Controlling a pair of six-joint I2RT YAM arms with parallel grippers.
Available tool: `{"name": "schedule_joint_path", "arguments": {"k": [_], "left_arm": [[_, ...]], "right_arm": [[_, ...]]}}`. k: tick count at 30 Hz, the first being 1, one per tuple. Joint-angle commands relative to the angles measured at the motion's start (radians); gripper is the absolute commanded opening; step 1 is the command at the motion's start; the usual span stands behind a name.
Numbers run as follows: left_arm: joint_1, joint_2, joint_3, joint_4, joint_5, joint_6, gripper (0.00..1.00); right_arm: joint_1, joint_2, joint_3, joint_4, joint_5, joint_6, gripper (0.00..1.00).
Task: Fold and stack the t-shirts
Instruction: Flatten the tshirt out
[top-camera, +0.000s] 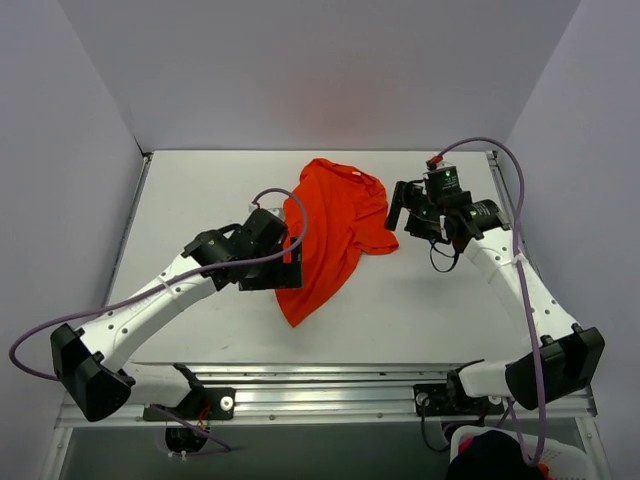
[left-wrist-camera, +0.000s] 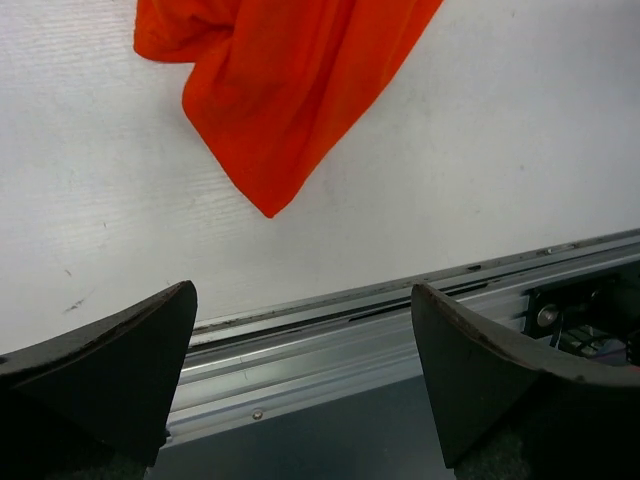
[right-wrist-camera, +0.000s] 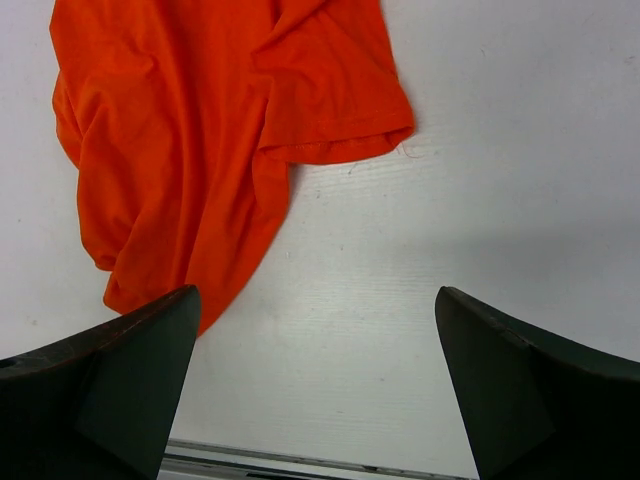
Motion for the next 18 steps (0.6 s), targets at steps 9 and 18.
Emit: {"name": "schedule_joint_path", "arguments": {"k": [9, 18], "left_arm": [[-0.067, -0.052, -0.086, -0.009, -0.014, -0.068, 0.98], [-0.076, -0.023, -0.058, 0.0, -0.014, -0.071, 0.99]], "right_arm": [[-0.117, 0.168, -0.068, 0.162, -0.118, -0.046, 1.0], [-0.11, 0.403, 0.027, 0.266, -0.173, -0.041, 0.99]]}}
